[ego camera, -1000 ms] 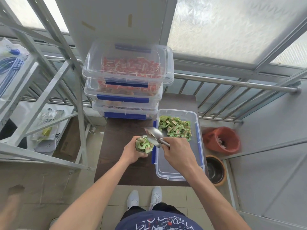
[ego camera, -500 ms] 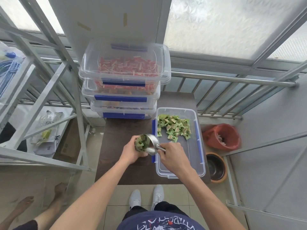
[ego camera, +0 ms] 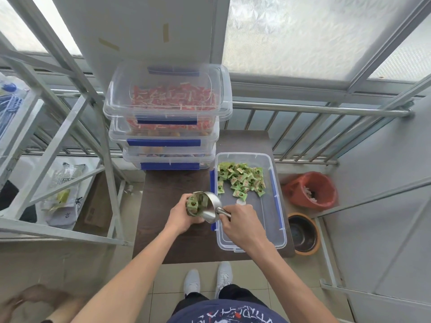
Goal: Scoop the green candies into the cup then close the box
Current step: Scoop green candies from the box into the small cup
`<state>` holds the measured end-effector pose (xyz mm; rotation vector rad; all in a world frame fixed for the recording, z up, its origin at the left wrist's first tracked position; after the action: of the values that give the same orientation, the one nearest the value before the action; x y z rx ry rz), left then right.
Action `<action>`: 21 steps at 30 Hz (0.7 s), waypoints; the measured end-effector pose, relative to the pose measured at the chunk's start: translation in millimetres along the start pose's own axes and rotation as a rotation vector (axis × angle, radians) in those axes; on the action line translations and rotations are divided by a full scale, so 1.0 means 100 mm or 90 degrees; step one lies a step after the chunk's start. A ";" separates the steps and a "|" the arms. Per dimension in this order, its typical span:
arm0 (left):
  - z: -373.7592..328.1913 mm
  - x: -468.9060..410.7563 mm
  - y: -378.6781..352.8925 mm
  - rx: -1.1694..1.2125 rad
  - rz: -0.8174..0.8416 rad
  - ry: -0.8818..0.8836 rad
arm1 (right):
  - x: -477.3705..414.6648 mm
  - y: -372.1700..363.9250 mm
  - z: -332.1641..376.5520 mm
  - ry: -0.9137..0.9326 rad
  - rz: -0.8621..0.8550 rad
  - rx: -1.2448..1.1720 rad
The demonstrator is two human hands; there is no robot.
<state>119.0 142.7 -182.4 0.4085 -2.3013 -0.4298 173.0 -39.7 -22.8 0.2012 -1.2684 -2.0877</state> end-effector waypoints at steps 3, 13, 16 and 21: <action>-0.02 0.02 -0.01 -0.003 -0.002 -0.002 | 0.04 0.17 -0.02 0.005 -0.032 0.005; 0.02 0.01 0.00 -0.012 -0.014 0.017 | -0.04 -0.08 0.06 0.027 -0.021 -0.014; 0.02 0.01 -0.01 -0.010 -0.010 0.021 | -0.03 -0.11 -0.02 0.020 -0.013 0.000; 0.02 0.05 -0.03 -0.005 -0.013 0.021 | 0.00 -0.01 -0.07 0.033 -0.029 -0.019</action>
<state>115.1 138.6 -181.5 0.4329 -2.2640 -0.4384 176.0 -44.8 -27.3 0.2717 -1.2128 -2.1248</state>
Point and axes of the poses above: each hand's wrist, its own x-axis away from the middle knuckle, its own y-axis out of the back of the hand, z = x × y, the point moved 9 cm from there along -x, towards the middle knuckle, and after that the axes turned 9 degrees about y, right-handed, at the moved point
